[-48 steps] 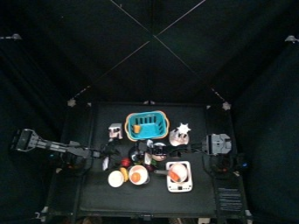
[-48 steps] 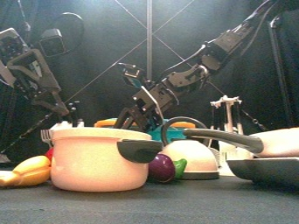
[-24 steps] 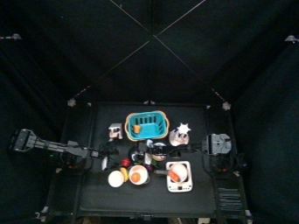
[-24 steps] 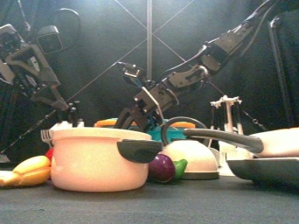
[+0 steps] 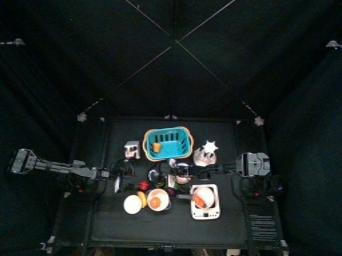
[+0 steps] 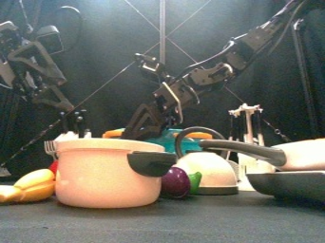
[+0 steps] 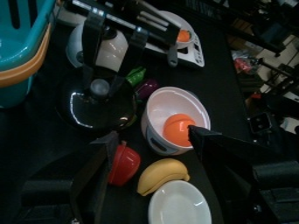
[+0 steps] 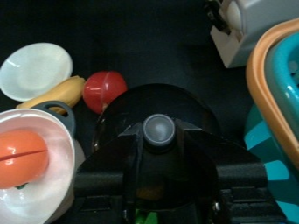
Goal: Grab pot lid and place onto pot
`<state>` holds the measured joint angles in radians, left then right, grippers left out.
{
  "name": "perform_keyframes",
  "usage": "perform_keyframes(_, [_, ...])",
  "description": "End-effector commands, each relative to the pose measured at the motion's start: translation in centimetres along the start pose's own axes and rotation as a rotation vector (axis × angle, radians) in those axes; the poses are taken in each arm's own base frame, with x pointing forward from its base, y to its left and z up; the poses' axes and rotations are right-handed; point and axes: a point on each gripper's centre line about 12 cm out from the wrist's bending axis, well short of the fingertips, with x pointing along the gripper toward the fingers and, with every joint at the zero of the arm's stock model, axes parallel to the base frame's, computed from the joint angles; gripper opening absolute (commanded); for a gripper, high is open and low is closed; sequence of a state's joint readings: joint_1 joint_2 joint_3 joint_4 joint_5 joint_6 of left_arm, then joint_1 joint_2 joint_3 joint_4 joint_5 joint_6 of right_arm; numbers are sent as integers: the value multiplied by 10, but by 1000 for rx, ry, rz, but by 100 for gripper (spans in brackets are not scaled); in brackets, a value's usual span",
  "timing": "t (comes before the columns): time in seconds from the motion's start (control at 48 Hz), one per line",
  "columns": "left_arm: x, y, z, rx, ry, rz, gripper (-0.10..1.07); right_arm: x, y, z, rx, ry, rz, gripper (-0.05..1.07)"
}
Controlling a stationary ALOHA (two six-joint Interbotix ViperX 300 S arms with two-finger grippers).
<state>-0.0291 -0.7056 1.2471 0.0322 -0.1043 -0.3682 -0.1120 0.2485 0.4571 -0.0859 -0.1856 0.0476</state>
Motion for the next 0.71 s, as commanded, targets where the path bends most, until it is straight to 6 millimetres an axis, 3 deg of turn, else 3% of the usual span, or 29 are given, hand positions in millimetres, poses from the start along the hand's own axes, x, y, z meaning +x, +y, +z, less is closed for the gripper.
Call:
perform_keyframes(0.0, [0,0,4,-1,-13,1,98,-15,-3,27,-3,-84,-6,63])
perform_keyframes(0.354, [0,1,4,0,-13,6,98,-29,3,44,-28,-127,6,63])
perform_keyframes(0.688, [0,2,3,-14,-11,8,98,-45,49,48,-78,-139,98,63])
